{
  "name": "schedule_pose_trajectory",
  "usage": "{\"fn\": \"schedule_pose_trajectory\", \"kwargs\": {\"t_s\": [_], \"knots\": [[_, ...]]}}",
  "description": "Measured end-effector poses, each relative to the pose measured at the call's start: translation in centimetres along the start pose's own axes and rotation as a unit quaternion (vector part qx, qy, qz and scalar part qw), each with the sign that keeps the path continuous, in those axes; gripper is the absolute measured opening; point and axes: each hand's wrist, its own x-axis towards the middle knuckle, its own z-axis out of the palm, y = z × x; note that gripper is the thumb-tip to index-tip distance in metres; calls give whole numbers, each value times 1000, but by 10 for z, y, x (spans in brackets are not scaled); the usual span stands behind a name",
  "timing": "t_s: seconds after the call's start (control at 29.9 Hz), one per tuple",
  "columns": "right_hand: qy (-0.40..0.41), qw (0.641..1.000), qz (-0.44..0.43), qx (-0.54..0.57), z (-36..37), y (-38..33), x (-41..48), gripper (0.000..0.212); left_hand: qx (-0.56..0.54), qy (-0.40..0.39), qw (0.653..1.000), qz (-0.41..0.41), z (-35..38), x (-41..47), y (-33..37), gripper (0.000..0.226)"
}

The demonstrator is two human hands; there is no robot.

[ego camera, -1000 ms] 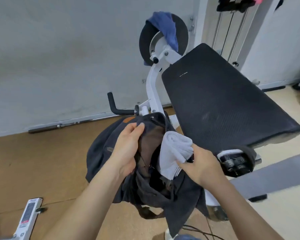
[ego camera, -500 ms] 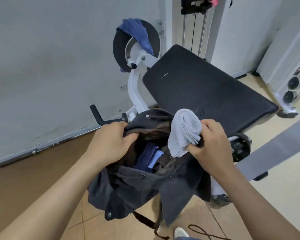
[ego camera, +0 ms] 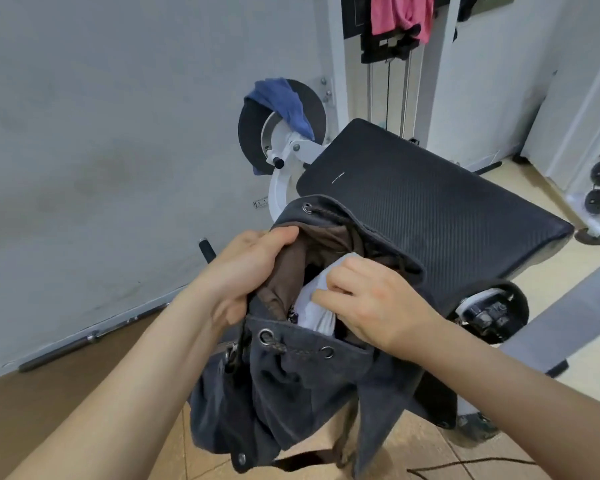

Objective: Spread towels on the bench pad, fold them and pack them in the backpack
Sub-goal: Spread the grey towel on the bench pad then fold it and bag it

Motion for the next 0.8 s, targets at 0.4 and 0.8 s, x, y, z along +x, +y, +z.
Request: {"fn": "schedule_pose_trajectory", "kwargs": {"t_s": [0.4, 0.8], "knots": [[-102, 977, 97, 162, -15, 5, -3, 23, -168, 76, 982, -42, 17, 1, -6, 23], [51, 584, 573, 572, -5, 88, 3, 9, -315, 178, 931, -56, 58, -10, 15, 41]]}}
